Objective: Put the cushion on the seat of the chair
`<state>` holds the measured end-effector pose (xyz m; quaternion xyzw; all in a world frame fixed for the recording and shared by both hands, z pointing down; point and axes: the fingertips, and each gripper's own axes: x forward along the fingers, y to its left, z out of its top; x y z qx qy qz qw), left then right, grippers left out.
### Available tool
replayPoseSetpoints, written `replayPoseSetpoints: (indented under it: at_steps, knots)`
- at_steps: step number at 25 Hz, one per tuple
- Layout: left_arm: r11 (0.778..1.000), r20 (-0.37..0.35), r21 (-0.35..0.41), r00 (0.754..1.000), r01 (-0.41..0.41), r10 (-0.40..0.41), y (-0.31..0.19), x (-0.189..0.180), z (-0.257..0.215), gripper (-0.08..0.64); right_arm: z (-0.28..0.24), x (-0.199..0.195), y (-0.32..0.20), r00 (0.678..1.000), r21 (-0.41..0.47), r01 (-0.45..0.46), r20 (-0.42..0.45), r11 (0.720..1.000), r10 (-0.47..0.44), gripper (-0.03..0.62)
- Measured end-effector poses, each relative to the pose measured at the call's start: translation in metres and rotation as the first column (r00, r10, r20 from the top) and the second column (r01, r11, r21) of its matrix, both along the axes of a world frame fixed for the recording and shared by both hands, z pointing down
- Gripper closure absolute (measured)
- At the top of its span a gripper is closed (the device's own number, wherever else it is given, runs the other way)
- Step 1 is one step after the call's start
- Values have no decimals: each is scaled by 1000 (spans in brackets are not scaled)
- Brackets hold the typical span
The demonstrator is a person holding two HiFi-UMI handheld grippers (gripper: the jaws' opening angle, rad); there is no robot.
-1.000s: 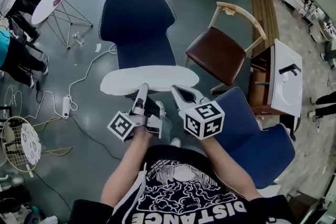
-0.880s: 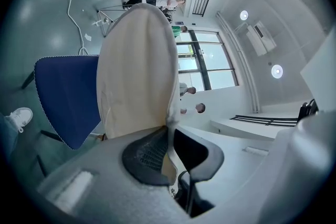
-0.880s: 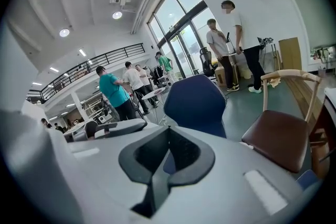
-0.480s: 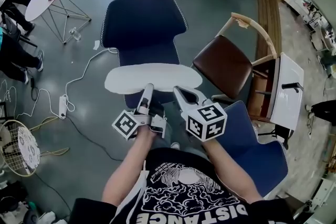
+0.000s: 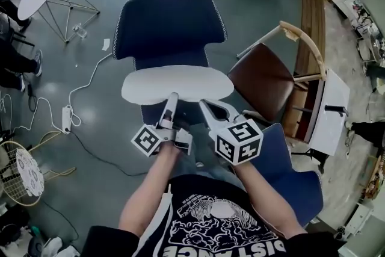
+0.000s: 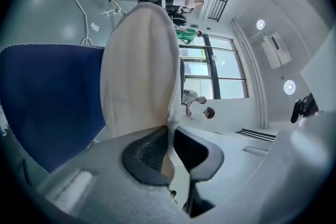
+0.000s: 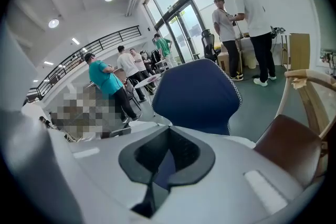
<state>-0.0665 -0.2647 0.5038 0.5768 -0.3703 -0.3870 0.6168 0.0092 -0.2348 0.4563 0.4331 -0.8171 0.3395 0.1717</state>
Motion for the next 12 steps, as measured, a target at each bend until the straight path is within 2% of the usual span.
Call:
replayPoseSetpoints:
  at_steps: [12]
  knots:
    - [1000,-15,-7,1000,13,-13,-37,-2,46,522,38,-6,-9,999,-94,21,-40,995,-25,595]
